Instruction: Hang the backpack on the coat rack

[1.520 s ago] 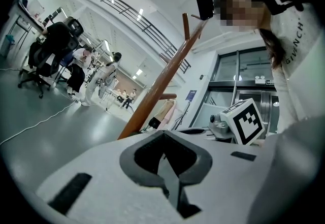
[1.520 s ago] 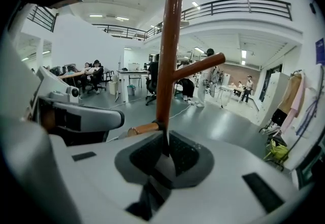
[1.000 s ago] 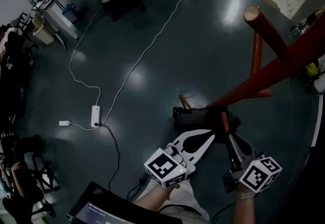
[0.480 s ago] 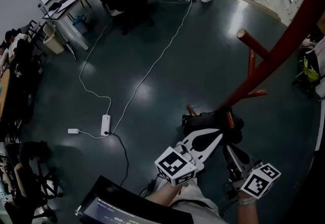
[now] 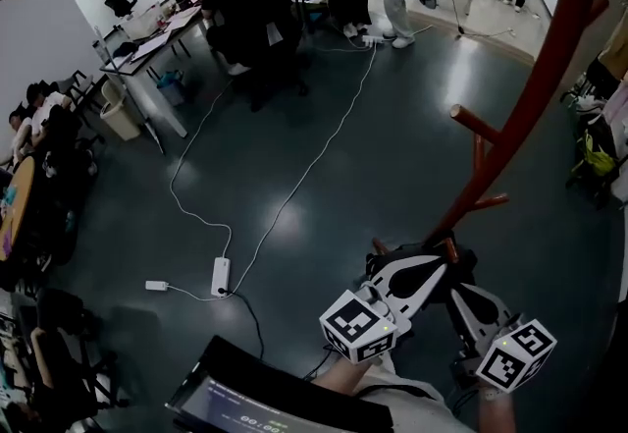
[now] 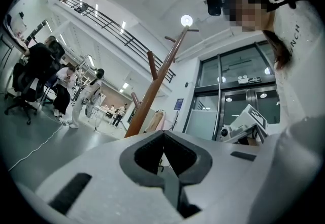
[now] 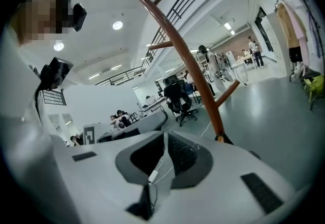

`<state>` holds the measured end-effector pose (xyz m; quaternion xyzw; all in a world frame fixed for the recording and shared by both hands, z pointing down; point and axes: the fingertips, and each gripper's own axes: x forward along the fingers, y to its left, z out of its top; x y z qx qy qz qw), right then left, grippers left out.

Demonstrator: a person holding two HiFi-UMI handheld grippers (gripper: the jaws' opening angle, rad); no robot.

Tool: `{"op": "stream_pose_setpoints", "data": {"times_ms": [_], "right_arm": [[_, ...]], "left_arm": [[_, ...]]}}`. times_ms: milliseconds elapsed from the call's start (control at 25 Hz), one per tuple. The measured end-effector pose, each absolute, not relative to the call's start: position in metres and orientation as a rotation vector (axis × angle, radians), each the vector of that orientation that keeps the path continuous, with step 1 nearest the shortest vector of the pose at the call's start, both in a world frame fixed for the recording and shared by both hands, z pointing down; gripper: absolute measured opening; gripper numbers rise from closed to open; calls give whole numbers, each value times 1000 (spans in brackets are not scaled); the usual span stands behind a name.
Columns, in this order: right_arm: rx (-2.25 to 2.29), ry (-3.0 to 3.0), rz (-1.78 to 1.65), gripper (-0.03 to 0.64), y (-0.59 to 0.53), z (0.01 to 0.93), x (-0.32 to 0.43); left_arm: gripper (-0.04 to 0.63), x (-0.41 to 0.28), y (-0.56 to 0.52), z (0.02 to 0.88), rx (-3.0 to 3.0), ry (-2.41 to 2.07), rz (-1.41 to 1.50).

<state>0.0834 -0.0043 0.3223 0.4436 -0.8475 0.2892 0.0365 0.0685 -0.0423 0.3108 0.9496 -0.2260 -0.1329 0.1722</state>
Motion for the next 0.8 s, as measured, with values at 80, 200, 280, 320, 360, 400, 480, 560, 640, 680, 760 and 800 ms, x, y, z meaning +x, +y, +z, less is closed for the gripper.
{"op": "stream_pose_setpoints", "data": {"times_ms": [80, 200, 280, 320, 360, 400, 480, 560, 640, 680, 760, 800], "right_arm": [[1366, -2613, 837, 38, -3, 314, 82], [1375, -2622, 772, 37, -1, 299, 82], [1390, -2627, 741, 38, 1, 289, 83], [1399, -2628, 727, 37, 1, 285, 84], [1408, -2629, 714, 37, 1, 282, 85], [1414, -2630, 703, 37, 1, 280, 86], [1421, -2632, 687, 37, 1, 279, 90], [1423, -2628, 678, 37, 3, 280, 92], [1423, -2622, 673, 37, 5, 282, 95], [1422, -2620, 670, 37, 6, 283, 97], [1420, -2616, 663, 37, 9, 286, 100], [1419, -2614, 659, 37, 10, 288, 102]], "left_arm": [[9, 68, -42, 304, 2709, -635, -391], [9, 67, -41, 293, 2728, -625, -408], [9, 66, -41, 285, 2738, -617, -418], [9, 66, -42, 282, 2743, -613, -423], [9, 66, -42, 280, 2747, -609, -428], [9, 66, -43, 278, 2752, -606, -434], [9, 68, -43, 277, 2754, -603, -444], [9, 71, -42, 279, 2751, -604, -449], [9, 72, -42, 281, 2746, -612, -449], [9, 73, -43, 283, 2743, -618, -448], [9, 73, -44, 286, 2738, -630, -446], [9, 74, -45, 287, 2735, -637, -446]]}}
